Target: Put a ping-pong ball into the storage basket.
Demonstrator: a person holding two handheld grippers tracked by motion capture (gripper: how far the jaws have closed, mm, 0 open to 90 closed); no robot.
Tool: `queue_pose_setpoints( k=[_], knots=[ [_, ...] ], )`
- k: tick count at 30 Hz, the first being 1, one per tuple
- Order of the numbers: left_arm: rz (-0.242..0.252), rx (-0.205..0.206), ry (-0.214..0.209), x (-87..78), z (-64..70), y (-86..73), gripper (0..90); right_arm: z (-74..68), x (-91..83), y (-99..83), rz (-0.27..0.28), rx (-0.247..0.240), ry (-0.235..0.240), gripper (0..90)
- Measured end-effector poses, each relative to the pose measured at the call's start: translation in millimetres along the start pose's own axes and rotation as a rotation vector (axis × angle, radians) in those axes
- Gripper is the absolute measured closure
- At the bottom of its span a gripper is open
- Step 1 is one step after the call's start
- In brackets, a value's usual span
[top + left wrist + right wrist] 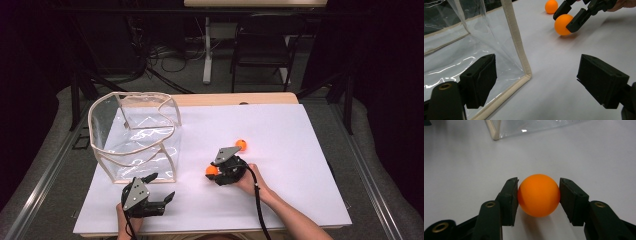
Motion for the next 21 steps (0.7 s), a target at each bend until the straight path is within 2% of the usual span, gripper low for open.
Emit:
queue_pose_setpoints(
  k=[10,21],
  knots=[
    [0.002,0.003,-0.003,0.4,1.3,1.0,15.9,-3.6,-12.5,7.4,0.053,-0.017,-0.015,50.5],
    [0.004,0.005,-0.006,0.8,1.5,1.2,15.9,-4.2,-20.9,12.5,0.087,-0.025,-0.026,50.5]
  ],
)
Point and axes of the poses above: each handheld gripper's, and its own axes: x roughly forward along the jaws, y roughly out of its top, z roughly to its right, the point moved 5 cm from there along x, roughly forward along the jaws, and after that the axes turned 6 degrees about y, right-handed, at the moved point
